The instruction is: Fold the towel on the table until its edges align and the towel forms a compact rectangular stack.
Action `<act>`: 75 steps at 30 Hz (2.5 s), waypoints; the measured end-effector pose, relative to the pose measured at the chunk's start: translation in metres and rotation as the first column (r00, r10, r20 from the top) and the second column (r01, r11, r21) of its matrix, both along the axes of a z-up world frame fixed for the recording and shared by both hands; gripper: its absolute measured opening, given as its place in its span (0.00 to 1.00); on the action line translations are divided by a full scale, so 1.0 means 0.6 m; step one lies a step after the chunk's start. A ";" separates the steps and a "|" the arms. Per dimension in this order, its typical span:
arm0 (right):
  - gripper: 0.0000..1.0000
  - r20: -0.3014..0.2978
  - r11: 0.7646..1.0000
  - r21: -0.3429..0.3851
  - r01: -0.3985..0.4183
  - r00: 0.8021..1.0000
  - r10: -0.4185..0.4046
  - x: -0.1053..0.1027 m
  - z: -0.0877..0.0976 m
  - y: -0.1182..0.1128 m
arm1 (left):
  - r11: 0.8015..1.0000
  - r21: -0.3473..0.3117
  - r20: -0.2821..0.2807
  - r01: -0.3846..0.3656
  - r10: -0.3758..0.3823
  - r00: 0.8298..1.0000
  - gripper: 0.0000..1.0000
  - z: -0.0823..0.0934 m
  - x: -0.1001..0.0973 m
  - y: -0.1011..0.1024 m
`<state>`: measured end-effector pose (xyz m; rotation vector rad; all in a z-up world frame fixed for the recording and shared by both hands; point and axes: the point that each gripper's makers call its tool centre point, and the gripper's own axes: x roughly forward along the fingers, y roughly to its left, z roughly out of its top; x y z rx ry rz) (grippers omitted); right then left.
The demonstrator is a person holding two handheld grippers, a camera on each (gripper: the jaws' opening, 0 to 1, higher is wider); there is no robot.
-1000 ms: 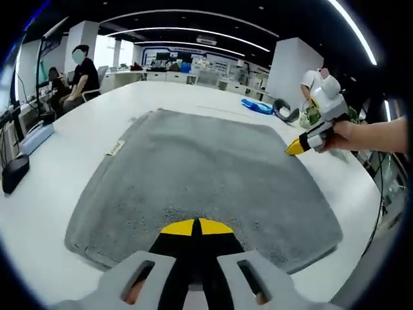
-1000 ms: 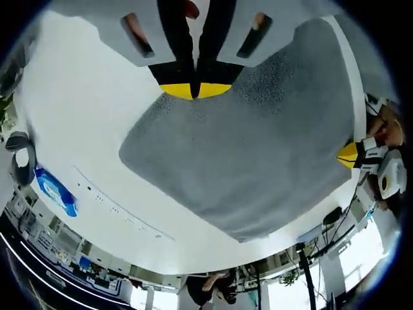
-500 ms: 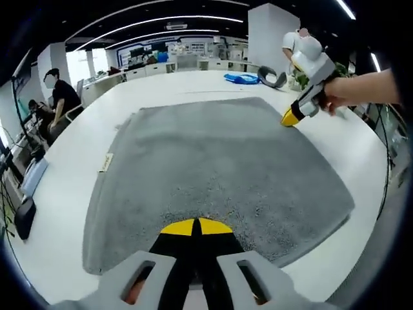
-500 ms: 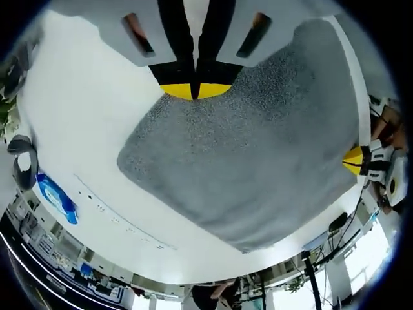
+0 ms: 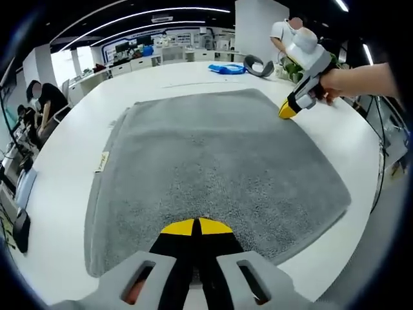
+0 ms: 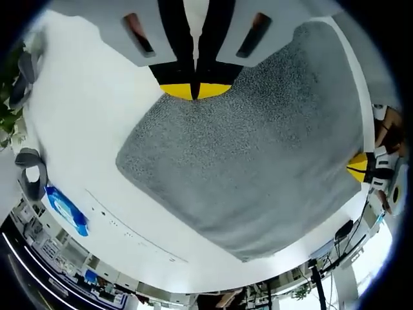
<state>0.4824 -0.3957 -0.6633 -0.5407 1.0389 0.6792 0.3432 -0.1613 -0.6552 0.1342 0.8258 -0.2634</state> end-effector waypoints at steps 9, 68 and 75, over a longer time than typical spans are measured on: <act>0.00 -0.007 0.999 -0.007 0.054 0.999 -0.054 -0.017 0.000 -0.045 | 0.997 0.021 -0.055 0.079 -0.078 0.995 0.00 -0.002 0.003 -0.031; 0.00 -0.017 0.966 0.072 0.250 0.968 -0.249 -0.144 0.002 -0.177 | 0.945 0.127 -0.176 0.300 -0.276 0.945 0.00 -0.004 0.056 -0.108; 0.00 -0.032 0.954 0.107 0.279 0.960 -0.277 -0.154 0.003 -0.181 | 0.937 0.135 -0.183 0.321 -0.295 0.938 0.00 -0.005 0.068 -0.112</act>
